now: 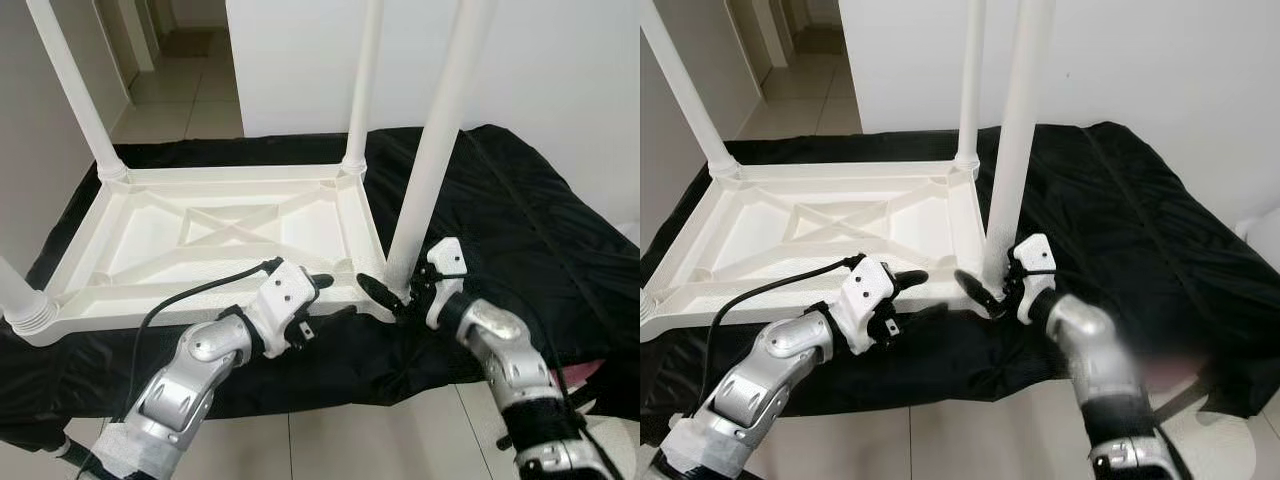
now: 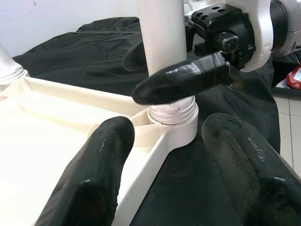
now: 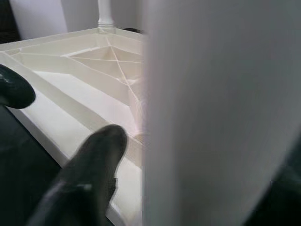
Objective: Building children table
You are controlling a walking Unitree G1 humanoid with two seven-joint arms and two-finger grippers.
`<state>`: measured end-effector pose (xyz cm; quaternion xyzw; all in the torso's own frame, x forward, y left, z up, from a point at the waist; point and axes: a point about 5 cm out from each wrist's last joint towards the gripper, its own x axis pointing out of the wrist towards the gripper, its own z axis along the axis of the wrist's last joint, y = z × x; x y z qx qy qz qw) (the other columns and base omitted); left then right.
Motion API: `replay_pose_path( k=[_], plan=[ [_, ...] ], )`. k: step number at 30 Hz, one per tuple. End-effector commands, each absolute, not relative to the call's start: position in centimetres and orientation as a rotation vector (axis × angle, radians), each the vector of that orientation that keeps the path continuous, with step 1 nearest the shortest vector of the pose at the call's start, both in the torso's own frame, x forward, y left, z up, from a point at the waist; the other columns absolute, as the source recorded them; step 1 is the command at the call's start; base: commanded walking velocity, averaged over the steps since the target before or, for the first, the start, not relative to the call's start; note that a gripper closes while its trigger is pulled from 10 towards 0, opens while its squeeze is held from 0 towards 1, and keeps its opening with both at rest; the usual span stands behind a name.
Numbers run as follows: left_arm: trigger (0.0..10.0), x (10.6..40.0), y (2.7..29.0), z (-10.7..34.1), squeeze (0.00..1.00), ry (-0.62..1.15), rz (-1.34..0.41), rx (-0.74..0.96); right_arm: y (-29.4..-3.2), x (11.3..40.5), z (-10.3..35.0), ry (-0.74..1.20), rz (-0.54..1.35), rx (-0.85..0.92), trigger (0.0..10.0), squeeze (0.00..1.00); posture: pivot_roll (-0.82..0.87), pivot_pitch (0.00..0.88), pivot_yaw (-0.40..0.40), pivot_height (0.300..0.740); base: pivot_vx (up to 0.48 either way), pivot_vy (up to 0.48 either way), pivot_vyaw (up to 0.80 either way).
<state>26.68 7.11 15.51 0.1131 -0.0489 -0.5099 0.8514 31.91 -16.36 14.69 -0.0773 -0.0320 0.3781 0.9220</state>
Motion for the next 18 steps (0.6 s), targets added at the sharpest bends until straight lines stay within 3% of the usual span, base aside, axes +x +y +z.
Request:
replay_pose_path(
  k=[1,10,11,12,18],
  plan=[
    [10.0,26.7,7.4,15.3,0.00,-0.099,-1.064,0.257,-16.3,31.8,14.0,-0.036,0.815,-0.175,0.0,0.00,-0.01,0.000,0.005,0.740,0.000,0.000,0.00],
    [10.0,26.4,7.3,15.0,0.00,-0.087,-1.080,0.256,-17.3,31.1,12.7,0.017,0.821,-0.194,0.0,0.00,-0.02,0.000,0.016,0.740,0.000,0.000,0.00],
    [10.0,26.3,7.4,14.9,0.00,-0.082,-1.087,0.259,-17.7,30.9,12.3,0.029,0.811,-0.194,4.1,0.00,-0.02,0.000,0.021,0.740,0.000,0.000,0.00],
    [10.0,26.3,7.4,14.8,0.00,-0.081,-1.088,0.261,-17.8,30.9,12.3,0.029,0.801,-0.191,10.0,0.00,-0.02,0.000,0.021,0.740,0.000,0.000,0.00],
    [10.0,26.2,7.5,14.8,0.00,-0.075,-1.096,0.264,-18.1,30.9,12.4,0.016,0.737,-0.137,10.0,0.00,-0.03,0.000,0.024,0.740,0.000,0.000,0.00]
  ],
)
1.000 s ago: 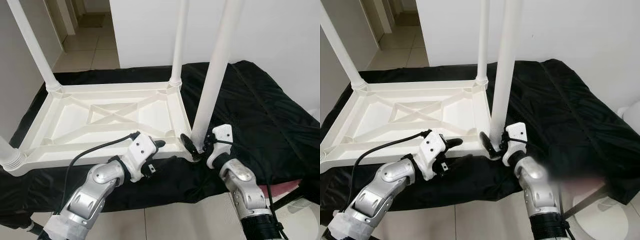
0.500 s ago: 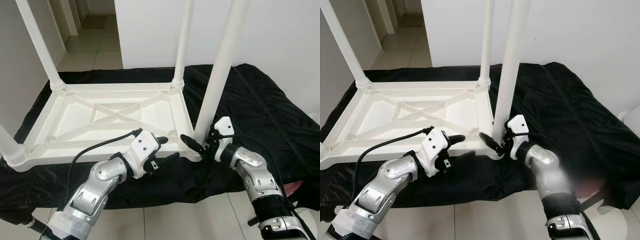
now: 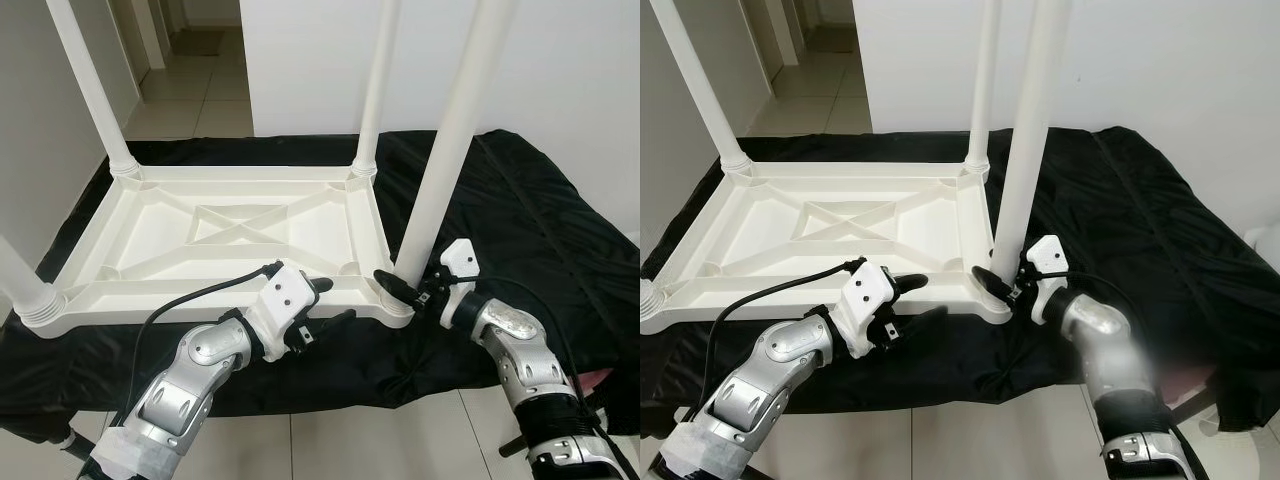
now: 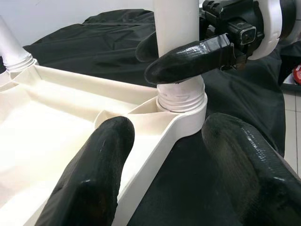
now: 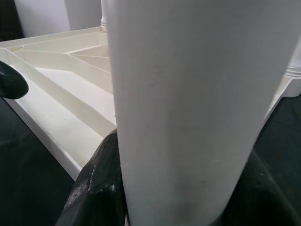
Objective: Building children table
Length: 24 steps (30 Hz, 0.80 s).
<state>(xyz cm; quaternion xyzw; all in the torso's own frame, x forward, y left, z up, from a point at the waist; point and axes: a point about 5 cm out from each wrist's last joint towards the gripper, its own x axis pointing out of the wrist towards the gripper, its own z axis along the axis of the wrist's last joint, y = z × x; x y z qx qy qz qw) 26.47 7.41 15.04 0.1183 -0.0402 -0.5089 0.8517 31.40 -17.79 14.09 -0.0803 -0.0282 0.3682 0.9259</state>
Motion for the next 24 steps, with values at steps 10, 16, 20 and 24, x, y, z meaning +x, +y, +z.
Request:
replay_pose_path(
  k=[10,16,20,24],
  plan=[
    [10.0,26.3,7.6,14.6,0.00,-0.069,-1.094,0.273,-17.7,30.8,12.4,0.005,0.592,-0.094,10.0,0.00,-0.03,0.000,0.016,0.740,0.000,0.000,0.00],
    [10.0,25.8,7.4,14.1,0.00,-0.059,-1.087,0.260,-16.4,30.6,12.0,0.035,0.319,-0.024,10.0,0.00,-0.02,0.000,0.006,0.740,0.000,0.000,0.00],
    [10.0,25.7,7.2,14.1,0.00,-0.059,-1.083,0.249,-14.6,29.9,11.4,0.055,0.135,0.056,10.0,0.00,-0.02,0.000,0.010,0.740,0.000,0.000,0.00],
    [10.0,25.7,7.2,14.0,0.00,-0.059,-1.078,0.250,-13.3,29.5,11.1,0.065,0.019,0.083,10.0,0.00,-0.02,0.000,0.014,0.740,0.000,0.000,0.00]
  ],
)
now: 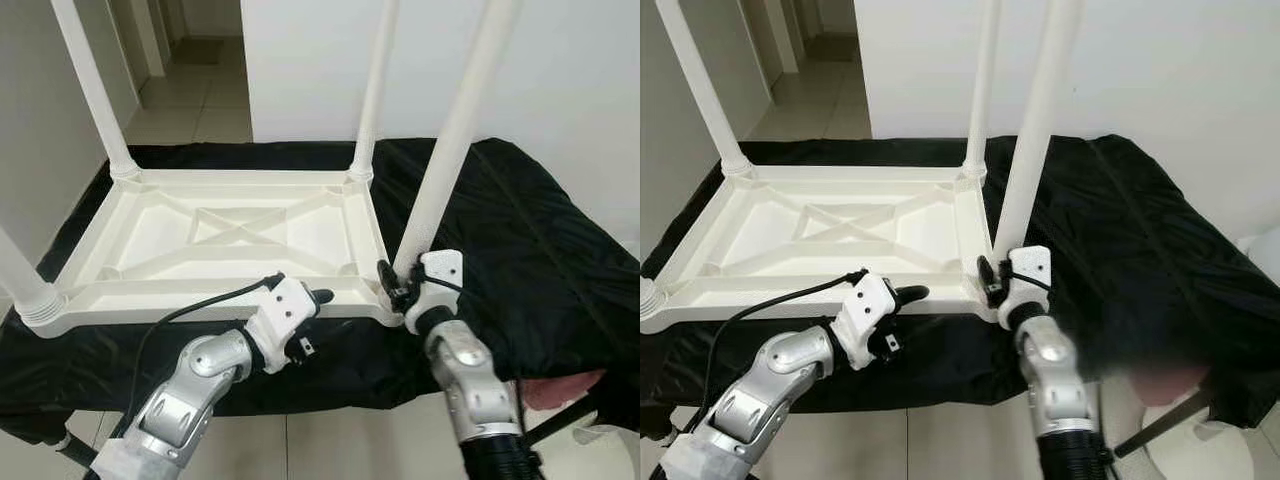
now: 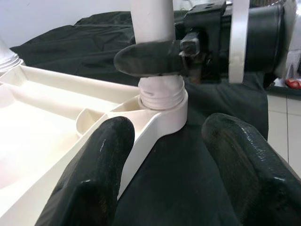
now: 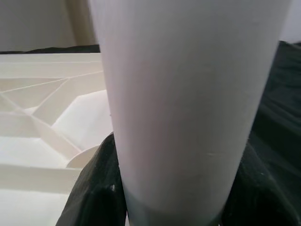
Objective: Building children table
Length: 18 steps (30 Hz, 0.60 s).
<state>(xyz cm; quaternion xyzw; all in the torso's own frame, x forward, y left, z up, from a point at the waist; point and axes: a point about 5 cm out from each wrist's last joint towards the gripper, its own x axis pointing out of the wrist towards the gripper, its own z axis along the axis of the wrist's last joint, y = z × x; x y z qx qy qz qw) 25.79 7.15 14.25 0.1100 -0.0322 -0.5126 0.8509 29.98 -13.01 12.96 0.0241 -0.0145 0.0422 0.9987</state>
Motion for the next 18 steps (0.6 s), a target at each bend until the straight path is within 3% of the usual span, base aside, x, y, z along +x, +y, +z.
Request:
replay_pose_path(
  k=[1,6,12,13,14,15,18],
  plan=[
    [10.0,25.8,7.2,13.9,0.00,-0.060,-1.074,0.253,-12.8,29.4,10.7,0.086,-0.021,0.108,10.0,0.00,-0.02,0.000,0.013,0.740,0.000,0.000,0.00],
    [10.0,26.4,7.5,14.1,0.00,-0.064,-1.061,0.256,-10.9,29.4,11.3,0.061,-0.036,0.127,10.0,0.00,-0.03,0.000,0.027,0.740,0.000,0.000,0.00],
    [10.0,26.8,7.4,13.9,0.00,-0.064,-1.066,0.269,-12.2,29.5,11.7,0.036,-0.028,0.117,10.0,0.00,-0.05,0.000,0.038,0.740,0.000,0.000,0.00],
    [10.0,26.9,7.3,13.9,0.00,-0.066,-1.062,0.268,-12.5,29.3,11.6,0.027,-0.018,0.099,10.0,0.78,-0.05,0.000,0.040,0.740,0.000,0.000,0.00],
    [10.0,26.9,7.3,13.9,0.00,-0.066,-1.062,0.268,-12.5,29.3,11.6,0.027,-0.018,0.099,10.0,0.78,-0.05,0.000,0.040,0.740,0.000,0.000,0.00],
    [10.0,27.0,7.2,13.9,0.00,-0.068,-1.058,0.265,-12.8,29.0,11.6,0.002,0.023,0.062,10.0,1.00,-0.05,0.000,0.046,0.740,0.000,0.000,0.00],
    [10.0,27.0,7.1,13.8,0.00,-0.070,-1.055,0.263,-12.9,28.7,11.5,-0.021,0.066,0.049,10.0,1.00,-0.05,0.000,0.046,0.740,0.000,0.000,0.00]
  ],
)
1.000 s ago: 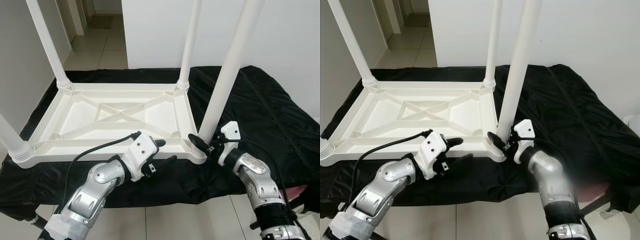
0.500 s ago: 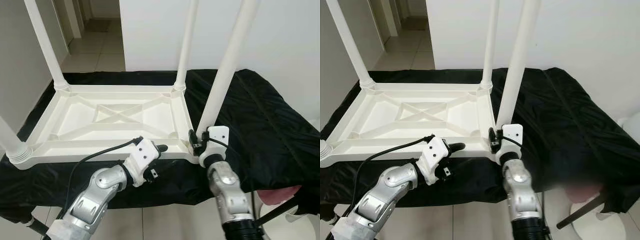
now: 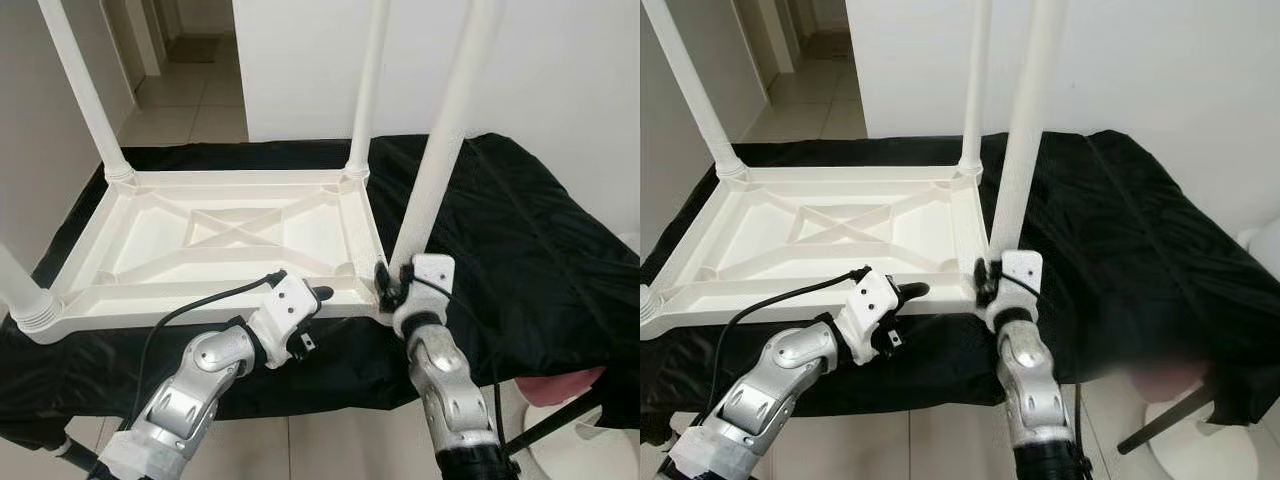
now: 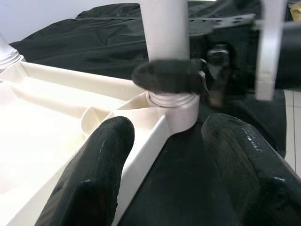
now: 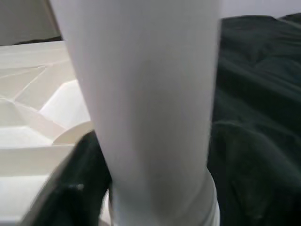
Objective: Building children table
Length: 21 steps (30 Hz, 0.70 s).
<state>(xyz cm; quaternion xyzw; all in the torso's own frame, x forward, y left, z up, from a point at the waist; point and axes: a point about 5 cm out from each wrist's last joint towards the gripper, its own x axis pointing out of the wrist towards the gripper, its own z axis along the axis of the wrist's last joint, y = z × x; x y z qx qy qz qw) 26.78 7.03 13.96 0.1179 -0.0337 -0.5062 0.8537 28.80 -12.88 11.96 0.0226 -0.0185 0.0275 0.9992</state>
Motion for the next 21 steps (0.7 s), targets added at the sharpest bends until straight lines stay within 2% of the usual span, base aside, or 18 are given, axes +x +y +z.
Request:
replay_pose_path(
  k=[1,9,10,11,18,21],
  plan=[
    [10.0,27.0,7.1,13.7,0.00,-0.067,-1.049,0.263,-13.1,28.4,11.3,-0.031,0.095,0.035,10.0,1.00,-0.05,0.000,0.054,0.740,0.000,0.000,0.00],
    [10.0,26.7,7.4,13.3,0.00,-0.057,-1.042,0.264,-14.4,28.1,10.8,-0.035,0.173,0.002,10.0,1.00,-0.04,0.000,0.066,0.740,0.000,0.000,0.00],
    [10.0,26.7,7.6,13.2,0.00,-0.056,-1.034,0.268,-15.0,28.1,10.8,-0.044,0.244,-0.013,10.0,0.15,-0.04,0.000,0.068,0.740,0.000,0.000,0.00],
    [10.0,26.9,7.9,13.1,0.00,-0.053,-1.013,0.270,-15.7,28.3,11.1,-0.059,0.302,-0.028,10.0,0.00,-0.04,0.000,0.072,0.740,0.000,0.000,0.00],
    [10.0,27.2,8.2,12.9,0.00,-0.051,-0.980,0.263,-16.5,28.8,11.5,-0.082,0.360,-0.058,10.0,0.00,-0.05,0.000,0.076,0.740,0.000,0.000,0.00],
    [10.0,27.3,8.4,12.5,0.00,-0.042,-0.969,0.270,-16.4,29.5,12.2,-0.114,0.454,-0.117,10.0,0.00,-0.05,0.000,0.096,0.740,0.000,0.000,0.00]
  ],
)
